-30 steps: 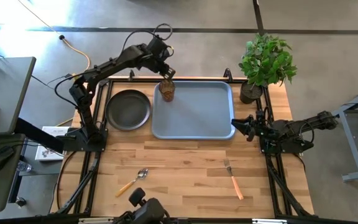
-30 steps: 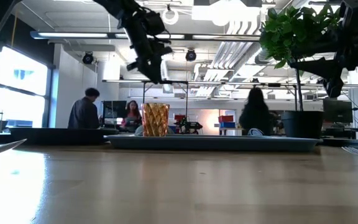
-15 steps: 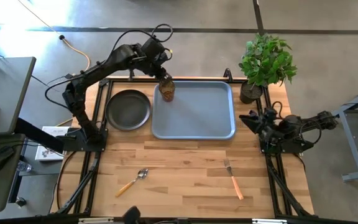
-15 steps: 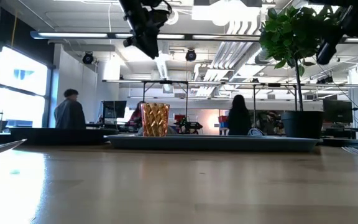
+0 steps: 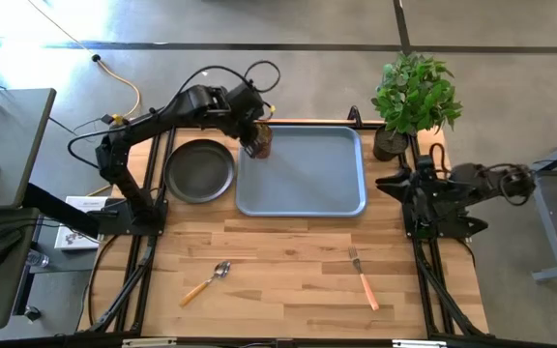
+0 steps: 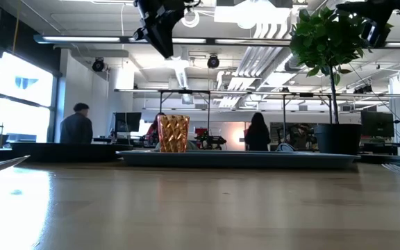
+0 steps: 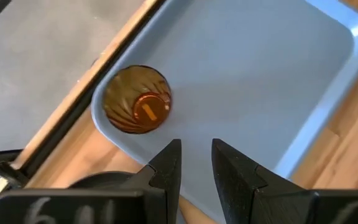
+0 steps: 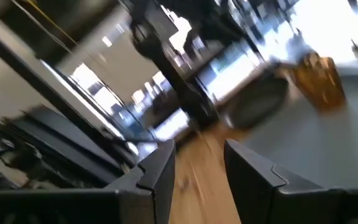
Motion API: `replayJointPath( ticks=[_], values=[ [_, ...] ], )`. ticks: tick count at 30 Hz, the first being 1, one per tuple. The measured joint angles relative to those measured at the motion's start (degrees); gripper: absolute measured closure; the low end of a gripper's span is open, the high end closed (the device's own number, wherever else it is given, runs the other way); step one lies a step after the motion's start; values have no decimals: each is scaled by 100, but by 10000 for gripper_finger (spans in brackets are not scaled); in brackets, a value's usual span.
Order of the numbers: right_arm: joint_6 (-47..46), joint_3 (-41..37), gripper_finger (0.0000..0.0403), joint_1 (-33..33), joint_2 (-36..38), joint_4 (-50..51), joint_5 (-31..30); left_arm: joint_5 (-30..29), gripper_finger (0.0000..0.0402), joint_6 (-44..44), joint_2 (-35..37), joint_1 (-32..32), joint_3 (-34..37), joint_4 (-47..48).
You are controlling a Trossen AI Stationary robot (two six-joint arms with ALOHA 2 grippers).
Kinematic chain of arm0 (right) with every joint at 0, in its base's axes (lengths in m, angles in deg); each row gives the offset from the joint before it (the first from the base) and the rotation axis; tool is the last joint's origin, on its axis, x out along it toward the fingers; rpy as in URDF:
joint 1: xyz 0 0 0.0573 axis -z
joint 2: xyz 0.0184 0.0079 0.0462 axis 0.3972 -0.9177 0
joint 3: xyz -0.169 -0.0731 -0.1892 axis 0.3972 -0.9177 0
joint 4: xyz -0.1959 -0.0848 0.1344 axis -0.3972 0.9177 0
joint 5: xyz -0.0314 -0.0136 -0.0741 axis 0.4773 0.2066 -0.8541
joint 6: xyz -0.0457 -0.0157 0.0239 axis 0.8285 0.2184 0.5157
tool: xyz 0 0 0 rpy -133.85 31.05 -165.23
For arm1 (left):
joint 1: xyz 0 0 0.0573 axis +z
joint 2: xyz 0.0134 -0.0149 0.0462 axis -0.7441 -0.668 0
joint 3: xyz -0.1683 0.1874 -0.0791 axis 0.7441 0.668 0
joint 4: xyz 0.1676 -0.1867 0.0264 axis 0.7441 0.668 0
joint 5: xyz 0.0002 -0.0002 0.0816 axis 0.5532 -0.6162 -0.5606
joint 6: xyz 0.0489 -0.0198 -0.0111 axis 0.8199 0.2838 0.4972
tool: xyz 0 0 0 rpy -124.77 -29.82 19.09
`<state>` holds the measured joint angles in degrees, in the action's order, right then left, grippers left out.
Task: Pick and place plate/cup/fork/spoon on tray
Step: Put the orange fork on the gray serving tray
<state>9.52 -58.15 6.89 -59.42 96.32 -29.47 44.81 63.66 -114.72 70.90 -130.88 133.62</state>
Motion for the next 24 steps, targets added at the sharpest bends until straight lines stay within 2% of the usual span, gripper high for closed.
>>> replayJointPath(
  ticks=[8,16,24],
  values=[
    [-2018,1039,274,-2,-1708,1409,1217,1,321,-296,348,-301,876,-75],
    [-3565,1374,274,-48,-3254,1956,2535,52,321,-458,990,-621,1594,-373],
    [-4725,1376,274,-679,-4315,1949,2745,58,321,-458,1793,-1005,2022,-1022]
  ],
)
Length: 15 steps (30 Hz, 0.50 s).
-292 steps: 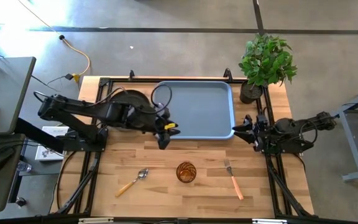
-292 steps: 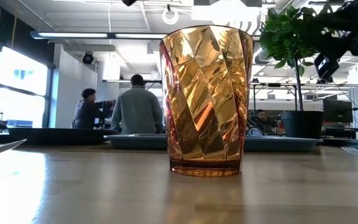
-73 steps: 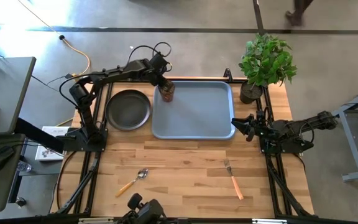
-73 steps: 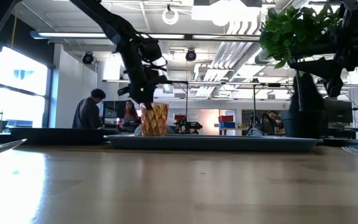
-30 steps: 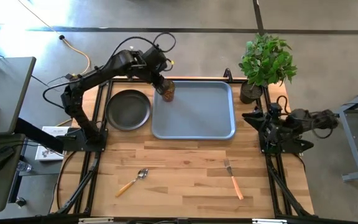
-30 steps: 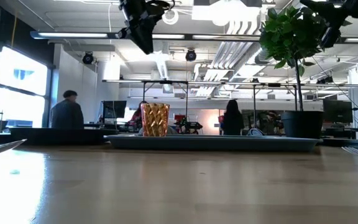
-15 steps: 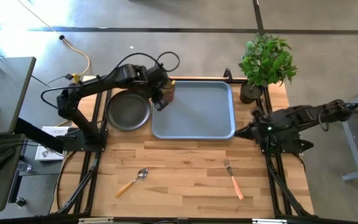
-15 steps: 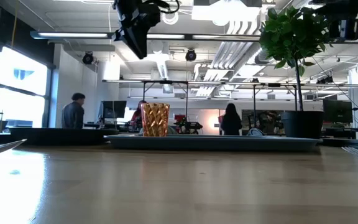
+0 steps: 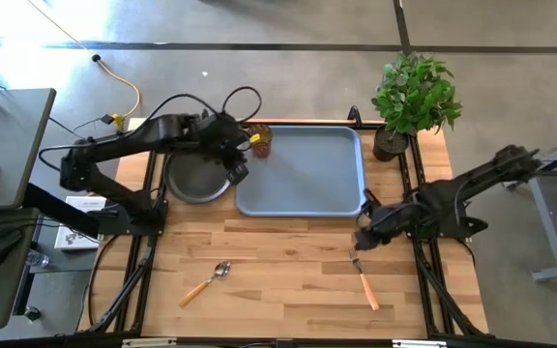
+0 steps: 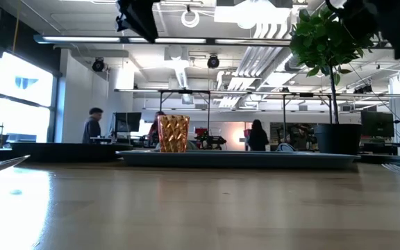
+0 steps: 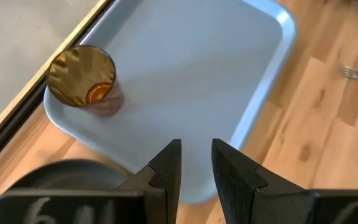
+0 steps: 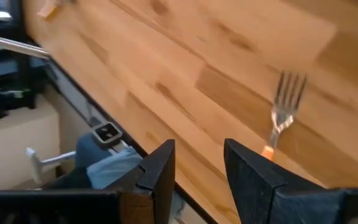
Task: Pick and place plate/cup/fork/spoon on tray
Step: Put the orange fork on the gray serving tray
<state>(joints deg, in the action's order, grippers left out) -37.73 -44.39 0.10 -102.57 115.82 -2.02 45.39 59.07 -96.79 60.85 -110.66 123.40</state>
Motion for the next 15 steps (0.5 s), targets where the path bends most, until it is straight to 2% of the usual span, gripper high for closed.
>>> replayJointPath(
  ticks=[6,15],
  values=[
    [-752,0,274,-607,-537,3,-122,-35,321,-62,540,-278,503,-388],
    [-1920,0,274,-1356,-1304,3,-340,-37,321,-732,1143,-535,1321,-853]
  ],
)
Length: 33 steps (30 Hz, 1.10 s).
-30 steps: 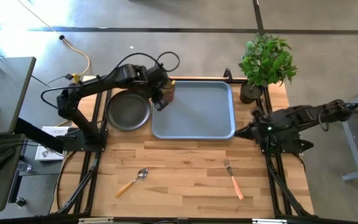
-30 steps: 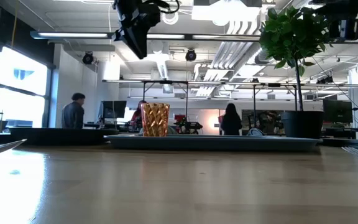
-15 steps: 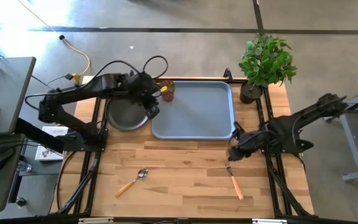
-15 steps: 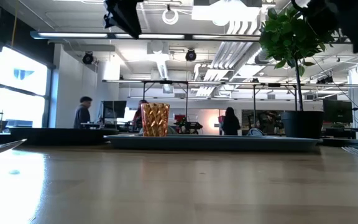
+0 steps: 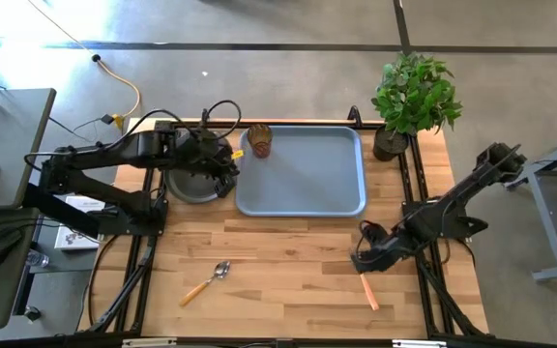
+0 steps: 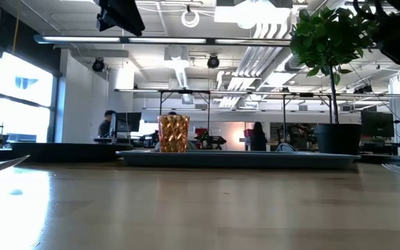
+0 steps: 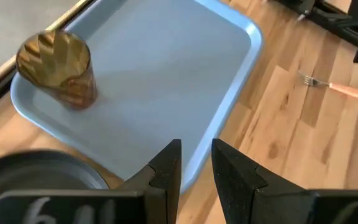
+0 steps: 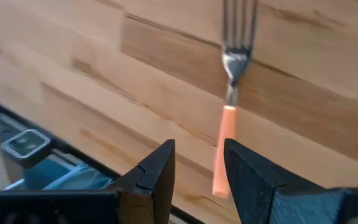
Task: Pick and place plate/cup/fork/spoon on tray
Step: Put the orange fork on the gray serving tray
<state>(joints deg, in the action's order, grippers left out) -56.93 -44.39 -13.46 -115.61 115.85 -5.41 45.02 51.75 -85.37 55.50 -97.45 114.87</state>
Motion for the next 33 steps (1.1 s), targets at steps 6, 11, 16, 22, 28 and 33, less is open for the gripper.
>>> replayJointPath(
  ticks=[6,11,16,22,28,33],
  values=[
    [-354,0,274,-337,-508,0,-1,-59,321,-314,263,-132,241,-225],
    [-598,0,274,-501,-931,-81,-33,-290,321,-321,318,-198,254,-233],
    [-666,0,274,-558,-1311,-299,-37,-304,321,-319,316,-198,254,-230],
    [-665,0,274,-553,-1617,-528,-46,-304,321,-319,314,-196,254,-225],
    [-750,0,274,-553,-1804,-669,-79,-306,321,-318,314,-196,254,-221],
    [-746,7,274,-553,-2023,-671,-74,-323,321,-349,314,-196,254,-223]
  ],
)
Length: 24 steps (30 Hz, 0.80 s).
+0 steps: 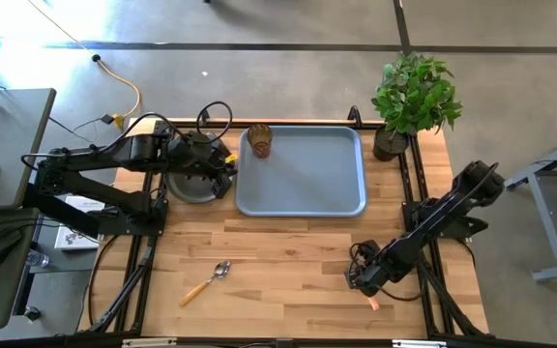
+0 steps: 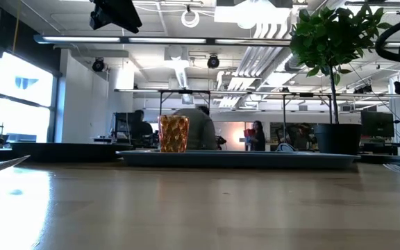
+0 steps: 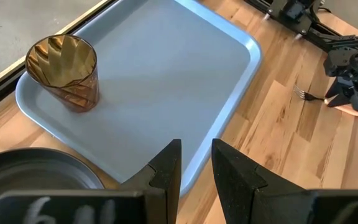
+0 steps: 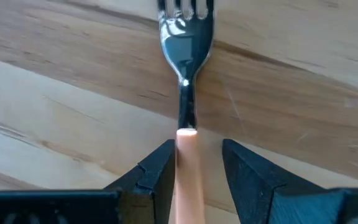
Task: Pick and place plate/cup/fork/spoon on tray
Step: Put the orange fork on the gray serving tray
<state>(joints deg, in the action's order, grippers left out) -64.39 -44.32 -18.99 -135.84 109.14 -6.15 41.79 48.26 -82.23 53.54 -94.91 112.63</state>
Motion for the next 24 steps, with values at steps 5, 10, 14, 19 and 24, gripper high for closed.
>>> replayJointPath(
  ticks=[5,10,14,19,24],
  values=[
    [-3,20,284,2,-113,9,10,0,321,-16,0,1,0,0],
    [-2,6,343,0,-123,70,11,-2,321,-15,0,4,0,0],
    [-47,8,388,2,-121,46,1,-2,321,-16,0,4,0,0],
    [-223,74,374,2,-136,124,28,-1,321,-15,0,2,2,0],
    [-155,545,383,2,-166,630,-345,-1,321,-12,0,2,2,2]
  ],
)
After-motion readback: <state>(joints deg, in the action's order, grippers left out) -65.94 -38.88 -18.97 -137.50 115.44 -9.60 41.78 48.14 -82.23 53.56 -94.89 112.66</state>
